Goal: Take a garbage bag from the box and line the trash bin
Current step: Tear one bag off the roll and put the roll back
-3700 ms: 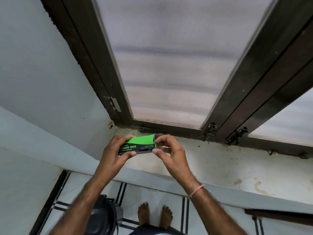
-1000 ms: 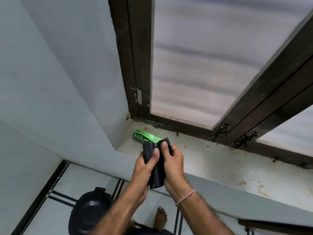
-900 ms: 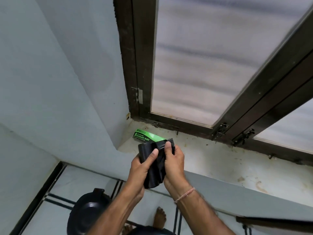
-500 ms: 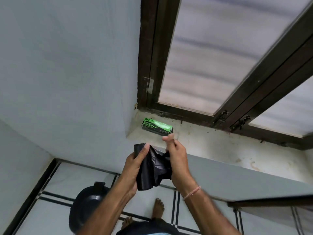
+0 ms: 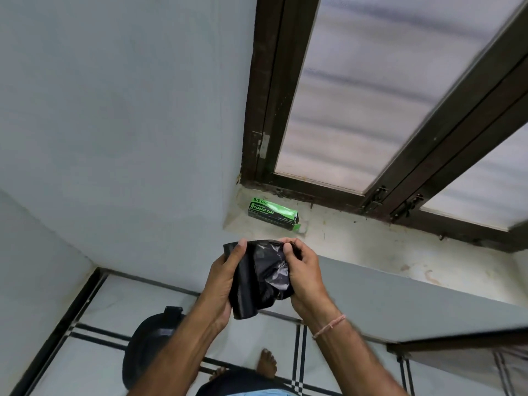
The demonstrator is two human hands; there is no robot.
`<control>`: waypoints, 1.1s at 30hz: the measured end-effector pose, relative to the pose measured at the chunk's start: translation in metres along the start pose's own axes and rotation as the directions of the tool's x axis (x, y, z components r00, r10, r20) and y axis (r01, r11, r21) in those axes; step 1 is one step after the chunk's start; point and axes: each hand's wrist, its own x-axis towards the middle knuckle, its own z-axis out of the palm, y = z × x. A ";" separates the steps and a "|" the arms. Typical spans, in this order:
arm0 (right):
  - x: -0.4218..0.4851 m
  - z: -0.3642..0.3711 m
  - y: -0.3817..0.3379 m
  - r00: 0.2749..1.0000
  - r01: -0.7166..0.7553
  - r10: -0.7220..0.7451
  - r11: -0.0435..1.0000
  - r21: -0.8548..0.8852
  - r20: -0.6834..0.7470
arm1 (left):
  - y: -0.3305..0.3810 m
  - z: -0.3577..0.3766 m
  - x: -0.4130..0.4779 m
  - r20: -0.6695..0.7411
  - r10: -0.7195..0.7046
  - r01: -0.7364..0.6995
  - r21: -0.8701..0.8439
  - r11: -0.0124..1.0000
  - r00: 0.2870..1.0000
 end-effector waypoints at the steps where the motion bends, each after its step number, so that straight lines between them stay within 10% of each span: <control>1: -0.003 0.001 -0.004 1.000 0.001 -0.001 1.000 -0.007 0.021 | 0.001 0.000 -0.001 0.009 -0.002 0.002 0.004 1.000 1.000; 7: -0.019 0.006 -0.008 0.978 0.086 -0.014 0.934 -0.347 0.206 | -0.003 -0.004 -0.005 0.027 -0.015 0.015 0.003 1.000 1.000; 33: -0.011 0.007 0.006 0.999 0.048 -0.051 0.973 -0.226 -0.007 | -0.005 -0.018 0.001 0.042 -0.023 0.022 0.029 0.999 0.999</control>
